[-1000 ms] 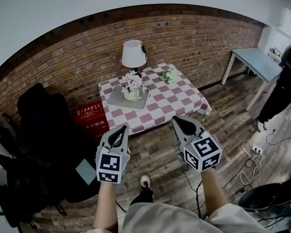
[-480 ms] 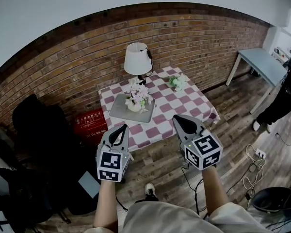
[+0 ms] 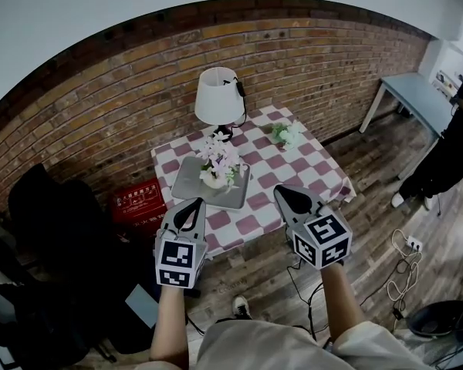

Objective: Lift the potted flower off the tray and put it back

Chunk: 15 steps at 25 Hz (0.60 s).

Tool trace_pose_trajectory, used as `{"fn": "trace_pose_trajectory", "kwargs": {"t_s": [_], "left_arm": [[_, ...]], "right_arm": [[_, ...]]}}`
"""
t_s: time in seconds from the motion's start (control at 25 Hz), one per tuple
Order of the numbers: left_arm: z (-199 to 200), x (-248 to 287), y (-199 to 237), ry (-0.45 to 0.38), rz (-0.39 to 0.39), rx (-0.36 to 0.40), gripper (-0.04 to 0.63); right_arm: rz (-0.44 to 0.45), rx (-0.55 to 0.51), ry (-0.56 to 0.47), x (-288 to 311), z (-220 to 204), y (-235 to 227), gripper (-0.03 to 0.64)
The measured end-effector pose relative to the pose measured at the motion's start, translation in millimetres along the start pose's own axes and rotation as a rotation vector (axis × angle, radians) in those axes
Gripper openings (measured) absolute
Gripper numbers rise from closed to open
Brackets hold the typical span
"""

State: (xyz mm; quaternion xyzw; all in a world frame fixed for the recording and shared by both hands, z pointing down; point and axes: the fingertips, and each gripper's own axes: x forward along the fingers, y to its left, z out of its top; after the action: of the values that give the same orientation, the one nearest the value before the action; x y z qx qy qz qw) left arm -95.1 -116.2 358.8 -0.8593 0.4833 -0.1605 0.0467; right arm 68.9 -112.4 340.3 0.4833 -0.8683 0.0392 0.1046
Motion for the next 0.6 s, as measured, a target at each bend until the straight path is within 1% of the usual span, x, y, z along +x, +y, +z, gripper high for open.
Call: {"fn": "trace_pose_trajectory", "kwargs": {"t_s": [0.12, 0.16, 0.28, 0.44, 0.56, 0.6], "left_arm": [[-12, 16, 12, 0.026, -0.007, -0.008, 0.029], [-17, 20, 16, 0.037, -0.008, -0.011, 0.032], [-27, 33, 26, 0.06, -0.012, -0.023, 0.041], [-34, 47, 36, 0.07, -0.013, -0.038, 0.081], [-42, 54, 38, 0.09, -0.027, -0.048, 0.12], [-46, 57, 39, 0.1, -0.033, -0.05, 0.139]], "right_arm": [[-0.014, -0.002, 0.024, 21, -7, -6, 0.012], [-0.019, -0.004, 0.033, 27, -8, -8, 0.041], [-0.029, -0.009, 0.053, 41, -13, -13, 0.041], [-0.025, -0.01, 0.067, 58, -18, -18, 0.051], [-0.01, -0.003, 0.083, 69, -23, -19, 0.104], [-0.006, -0.001, 0.087, 73, -24, -19, 0.104]]}}
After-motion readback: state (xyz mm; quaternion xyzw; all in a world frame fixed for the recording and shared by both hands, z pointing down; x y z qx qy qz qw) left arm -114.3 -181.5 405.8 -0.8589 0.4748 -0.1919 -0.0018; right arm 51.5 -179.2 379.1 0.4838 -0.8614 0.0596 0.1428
